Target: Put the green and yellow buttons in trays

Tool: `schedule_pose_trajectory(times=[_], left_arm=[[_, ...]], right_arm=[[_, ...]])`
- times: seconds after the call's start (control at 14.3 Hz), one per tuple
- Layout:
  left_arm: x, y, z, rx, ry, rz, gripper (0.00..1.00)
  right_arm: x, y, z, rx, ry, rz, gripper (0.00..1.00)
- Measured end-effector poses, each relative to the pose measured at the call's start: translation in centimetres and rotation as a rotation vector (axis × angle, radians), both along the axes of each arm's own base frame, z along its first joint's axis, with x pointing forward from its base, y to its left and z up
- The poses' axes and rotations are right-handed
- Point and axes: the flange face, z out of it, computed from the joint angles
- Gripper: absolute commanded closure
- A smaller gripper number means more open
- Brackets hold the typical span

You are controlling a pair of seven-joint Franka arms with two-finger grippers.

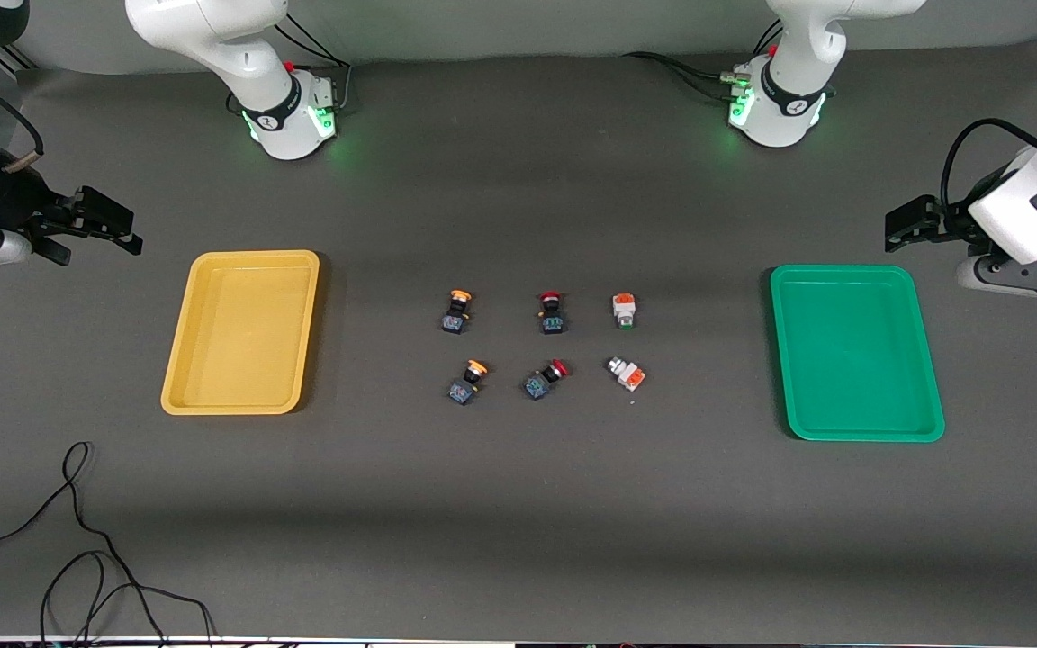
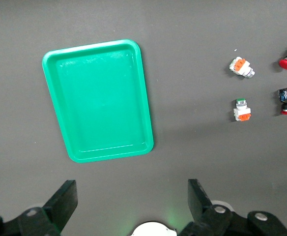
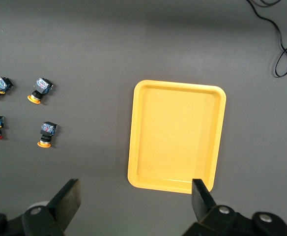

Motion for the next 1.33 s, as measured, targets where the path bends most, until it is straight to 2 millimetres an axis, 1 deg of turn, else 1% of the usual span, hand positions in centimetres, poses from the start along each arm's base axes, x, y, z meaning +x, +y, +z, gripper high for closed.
schedule_pose_trajectory(times=[0.28,0.63,0.77,0.84,0.91,0.98,1.05,1.12,1.19,1.33], left_arm=[[0.0,0.0,-0.1,0.0,0.002,0.0,0.0],[0.0,-0.2,-0.7,0.001,0.015,-0.003,0.0],[0.0,-1.2,-1.4,0.001,0.022,-0.021,0.0],[-0.1,-2.2,-1.9,0.0,0.021,-0.038,0.0],[-0.1,-3.6,-2.5,0.001,0.02,-0.054,0.0],[-0.3,-5.3,-3.1,0.003,0.017,-0.062,0.0],[-0.6,-7.4,-3.8,0.006,0.012,-0.07,0.0],[-1.1,-9.8,-4.5,0.01,0.011,-0.079,0.0],[-1.6,-12.4,-5.2,0.015,0.006,-0.08,0.0],[-2.8,-17.5,-6.5,0.027,-0.006,-0.046,0.0]], right_arm=[[-0.1,0.0,-0.4,-0.002,0.024,0.001,0.0],[1.0,0.3,-2.9,-0.012,0.073,0.001,0.0],[1.4,0.5,-3.8,-0.015,0.09,-0.009,0.0],[1.6,1.0,-4.4,-0.012,0.103,-0.027,0.0],[1.7,2.0,-5.2,-0.001,0.12,-0.049,0.0],[1.8,3.7,-6.2,0.008,0.135,-0.076,0.0],[1.7,6.1,-7.3,0.01,0.144,-0.109,0.0],[1.4,9.0,-8.6,0.016,0.148,-0.156,0.0],[0.9,12.4,-10.0,0.023,0.147,-0.211,0.0],[-0.8,19.2,-13.2,0.009,0.152,-0.254,0.0]])
